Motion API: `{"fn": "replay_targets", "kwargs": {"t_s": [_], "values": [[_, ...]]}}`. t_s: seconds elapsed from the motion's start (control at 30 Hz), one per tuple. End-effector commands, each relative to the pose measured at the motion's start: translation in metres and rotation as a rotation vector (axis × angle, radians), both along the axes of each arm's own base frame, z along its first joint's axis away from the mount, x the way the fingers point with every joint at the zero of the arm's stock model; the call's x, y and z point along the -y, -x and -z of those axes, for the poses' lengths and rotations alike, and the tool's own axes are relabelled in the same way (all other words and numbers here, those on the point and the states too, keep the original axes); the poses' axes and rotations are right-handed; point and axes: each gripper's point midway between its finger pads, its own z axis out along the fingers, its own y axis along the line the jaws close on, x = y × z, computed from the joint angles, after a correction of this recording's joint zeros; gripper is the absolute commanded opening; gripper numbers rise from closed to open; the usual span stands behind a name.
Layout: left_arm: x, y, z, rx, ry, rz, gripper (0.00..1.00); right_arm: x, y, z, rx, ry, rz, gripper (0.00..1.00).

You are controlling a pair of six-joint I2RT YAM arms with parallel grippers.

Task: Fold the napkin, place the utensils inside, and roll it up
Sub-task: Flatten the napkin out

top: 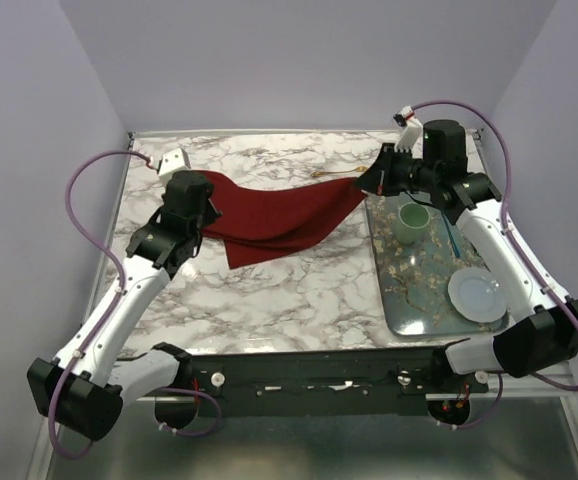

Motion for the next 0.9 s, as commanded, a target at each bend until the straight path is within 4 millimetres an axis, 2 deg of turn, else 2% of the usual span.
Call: {"fn": "replay_targets", "kwargs": {"t_s": [0.0, 0.03, 0.07, 0.17, 0.27, 0.33, 0.4, 0.43, 0.47, 0.53, 0.57, 0.7, 0.87], "values": [[-0.003, 0.009, -0.006, -0.047, -0.038, 0.058, 0.0, -0.01, 0.012, -0.045, 0.072, -0.096, -0.051, 0.01], [-0.003, 0.013, 0.004, -0.072, -0.016, 0.046, 0.0, -0.009, 0.014, -0.044, 0.069, -0.097, -0.05, 0.01], [-0.003, 0.015, 0.011, -0.092, -0.004, 0.039, 0.08, -0.009, 0.018, -0.045, 0.071, -0.101, -0.052, 0.01], [0.006, 0.022, 0.052, -0.21, 0.044, 0.036, 0.49, -0.006, 0.022, -0.043, 0.068, -0.1, -0.038, 0.01], [0.021, 0.025, 0.088, -0.289, 0.094, 0.06, 0.73, -0.004, 0.025, -0.041, 0.067, -0.099, -0.03, 0.01], [0.033, 0.023, 0.102, -0.311, 0.124, 0.075, 0.73, -0.003, 0.027, -0.037, 0.054, -0.1, -0.027, 0.01], [0.045, 0.023, 0.119, -0.352, 0.112, 0.091, 0.66, -0.004, 0.028, -0.033, 0.045, -0.098, -0.031, 0.01], [0.051, 0.019, 0.122, -0.349, 0.111, 0.099, 0.64, -0.004, 0.028, -0.032, 0.039, -0.099, -0.03, 0.01], [0.054, 0.019, 0.135, -0.38, 0.086, 0.096, 0.63, -0.005, 0.028, -0.031, 0.037, -0.1, -0.031, 0.01], [0.068, 0.018, 0.142, -0.397, 0.065, 0.115, 0.62, -0.005, 0.028, -0.028, 0.033, -0.1, -0.03, 0.01], [0.068, 0.018, 0.153, -0.421, 0.032, 0.098, 0.62, -0.004, 0.028, -0.027, 0.031, -0.097, -0.024, 0.01], [0.073, 0.024, 0.168, -0.464, -0.051, 0.067, 0.61, -0.002, 0.03, -0.026, 0.035, -0.092, -0.022, 0.01], [0.081, 0.029, 0.186, -0.507, -0.073, 0.06, 0.64, -0.001, 0.033, -0.021, 0.025, -0.088, -0.02, 0.01]]}}
